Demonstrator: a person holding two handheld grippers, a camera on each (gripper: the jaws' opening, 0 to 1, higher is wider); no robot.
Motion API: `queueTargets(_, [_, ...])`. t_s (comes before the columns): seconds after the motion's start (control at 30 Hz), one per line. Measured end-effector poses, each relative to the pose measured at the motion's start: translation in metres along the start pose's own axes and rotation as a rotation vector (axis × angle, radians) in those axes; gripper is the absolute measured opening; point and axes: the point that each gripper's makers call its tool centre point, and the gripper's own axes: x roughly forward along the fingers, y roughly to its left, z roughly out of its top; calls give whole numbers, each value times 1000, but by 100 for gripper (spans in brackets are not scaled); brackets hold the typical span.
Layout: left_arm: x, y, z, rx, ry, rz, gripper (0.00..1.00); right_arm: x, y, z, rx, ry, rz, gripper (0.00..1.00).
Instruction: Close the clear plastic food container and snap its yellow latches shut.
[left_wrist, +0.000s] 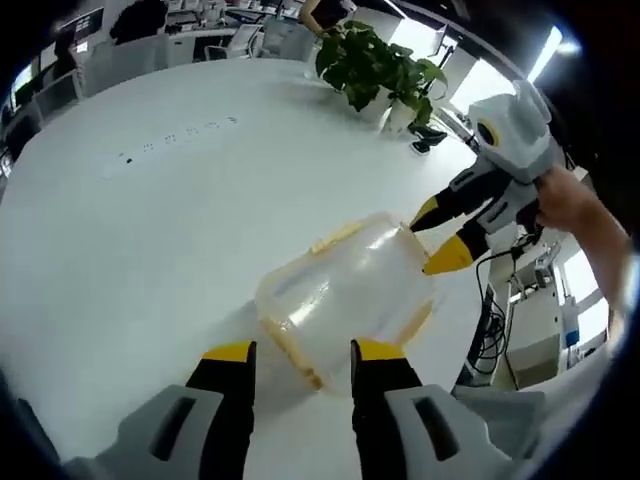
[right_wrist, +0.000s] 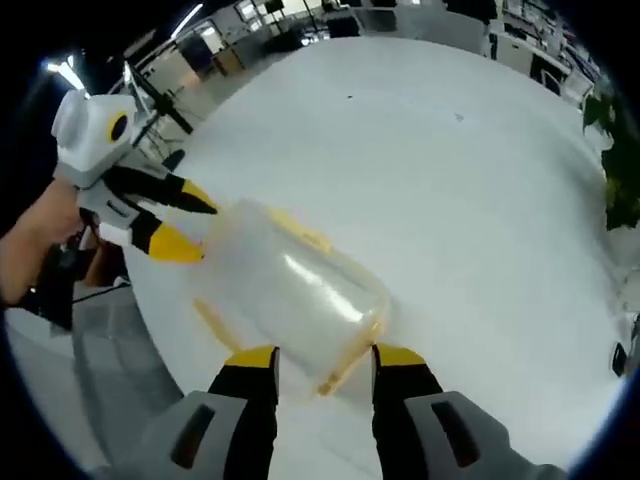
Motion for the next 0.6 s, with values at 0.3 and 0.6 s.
queueTargets(0.3, [-1,-4,-1,128,44,-18,37,-3,1,-2,-102,36,-21,34])
queueTargets(0.6, [-12,1,1,263,58,-30,37,-4,6,-1,-204,72,-17,33])
